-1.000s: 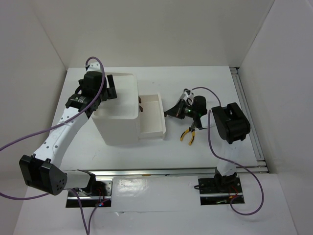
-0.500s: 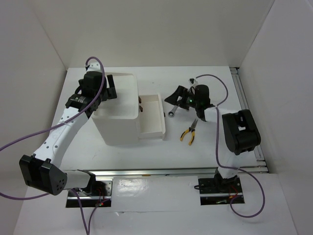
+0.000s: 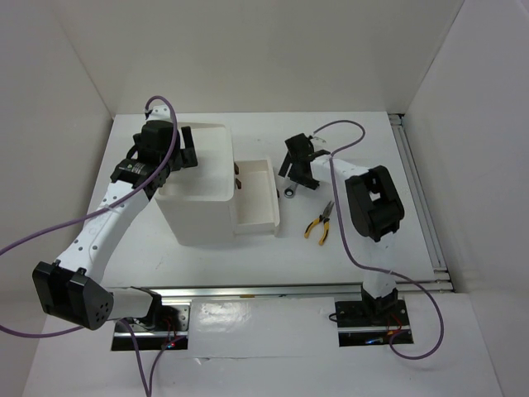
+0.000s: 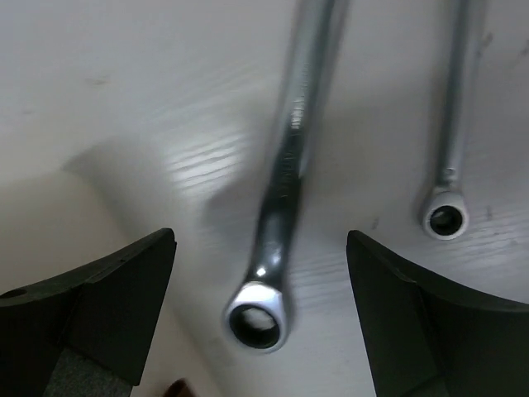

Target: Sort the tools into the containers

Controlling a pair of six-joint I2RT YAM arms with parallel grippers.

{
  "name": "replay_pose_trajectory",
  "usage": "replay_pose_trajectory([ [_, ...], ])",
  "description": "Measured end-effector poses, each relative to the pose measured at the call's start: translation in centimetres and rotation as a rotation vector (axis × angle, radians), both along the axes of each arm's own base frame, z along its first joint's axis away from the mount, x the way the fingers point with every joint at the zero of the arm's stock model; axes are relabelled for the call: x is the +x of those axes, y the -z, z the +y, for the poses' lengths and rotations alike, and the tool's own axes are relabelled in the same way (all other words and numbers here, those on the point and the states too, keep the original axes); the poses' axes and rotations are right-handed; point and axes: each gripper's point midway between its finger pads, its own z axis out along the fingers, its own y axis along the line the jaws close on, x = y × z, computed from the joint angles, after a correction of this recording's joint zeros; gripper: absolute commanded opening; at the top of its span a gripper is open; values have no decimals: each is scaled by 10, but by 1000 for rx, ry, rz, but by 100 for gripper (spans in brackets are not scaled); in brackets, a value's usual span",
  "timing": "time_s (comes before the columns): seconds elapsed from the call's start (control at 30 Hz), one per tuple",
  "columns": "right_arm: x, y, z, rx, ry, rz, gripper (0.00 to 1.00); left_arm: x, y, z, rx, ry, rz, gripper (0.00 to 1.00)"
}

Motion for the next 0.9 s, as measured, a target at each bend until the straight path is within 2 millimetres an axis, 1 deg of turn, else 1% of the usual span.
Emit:
replay_pose_trajectory([
  [0.03, -3, 12, -7, -27, 21, 39, 90, 0, 0, 0, 1, 0, 0, 100],
  [0.07, -1, 18, -13, -58, 43, 52, 90, 0, 0, 0, 2, 2, 1, 100],
  [0.13, 10, 14, -17, -60, 73, 45, 89, 0, 0, 0, 2, 3, 1, 100],
  [0.23, 20, 19, -27, -70, 102, 57, 86, 0, 0, 0, 2, 4, 1, 100],
  [0.33, 30, 20, -34, -72, 123, 56, 80, 0, 0, 0, 3, 4, 0, 100],
  [0.37, 33, 21, -36, -72, 130, 60, 76, 0, 0, 0, 2, 5, 1, 100],
  [0.4, 34, 21, -38, -75, 132, 64, 74, 0, 0, 0, 2, 4, 1, 100],
  [0.57, 45, 23, -40, -90, 144, 83, 74, 0, 0, 0, 2, 5, 1, 100],
  [0.87, 42, 25, -42, -102, 169, 122, 74, 0, 0, 0, 2, 5, 0, 100],
  [0.9, 42, 25, -42, -104, 171, 129, 69, 0, 0, 0, 2, 5, 0, 100],
])
